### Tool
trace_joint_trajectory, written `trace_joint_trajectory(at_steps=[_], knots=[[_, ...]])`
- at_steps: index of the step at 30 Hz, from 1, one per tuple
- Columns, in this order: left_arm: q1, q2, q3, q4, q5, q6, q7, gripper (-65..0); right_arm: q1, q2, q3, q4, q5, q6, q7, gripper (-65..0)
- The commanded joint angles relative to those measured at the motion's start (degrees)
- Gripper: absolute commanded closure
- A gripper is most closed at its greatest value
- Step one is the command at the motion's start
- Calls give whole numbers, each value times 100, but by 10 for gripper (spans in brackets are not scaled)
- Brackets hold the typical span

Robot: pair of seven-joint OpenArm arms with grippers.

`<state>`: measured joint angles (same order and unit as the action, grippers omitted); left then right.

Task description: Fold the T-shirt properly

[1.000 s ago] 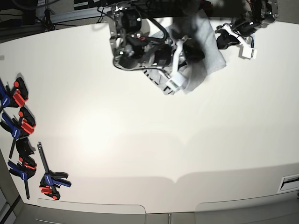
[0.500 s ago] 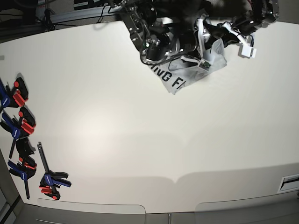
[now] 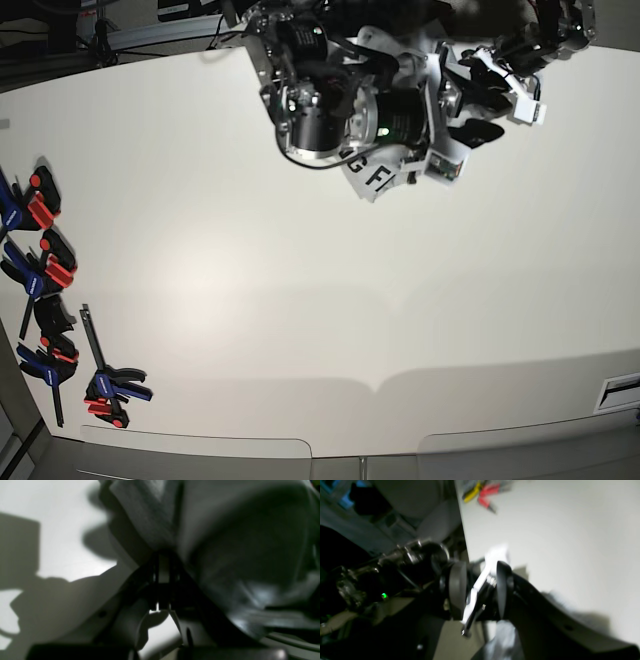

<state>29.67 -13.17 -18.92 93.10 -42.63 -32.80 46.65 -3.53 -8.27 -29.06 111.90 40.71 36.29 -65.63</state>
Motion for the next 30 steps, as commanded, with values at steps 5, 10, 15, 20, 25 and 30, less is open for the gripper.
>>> trace_joint_trajectory(at_steps=[5, 10, 15, 20, 25, 30], knots=[[33, -55, -13, 46, 96, 46, 37, 0, 127, -73, 479, 514, -173, 52, 111, -195], [33, -219, -57, 70, 164, 44, -35, 0, 125, -73, 1543, 538, -632, 55, -44, -195], [35, -306, -748, 529, 160, 48, -90, 0, 127, 94, 2726, 538, -605, 52, -94, -195], [181, -304, -1613, 1381, -841, -92, 396, 0, 111, 560, 3606, 535, -605, 52, -81, -52], [629, -210, -1604, 2533, -2518, -720, 1517, 0, 111, 717, 4052, 374, -337, 31, -17, 0], [855, 129, -717, 3053, -2166, -720, 1482, 0, 116, 627, 3707, -315, 391, 33, -33, 0]])
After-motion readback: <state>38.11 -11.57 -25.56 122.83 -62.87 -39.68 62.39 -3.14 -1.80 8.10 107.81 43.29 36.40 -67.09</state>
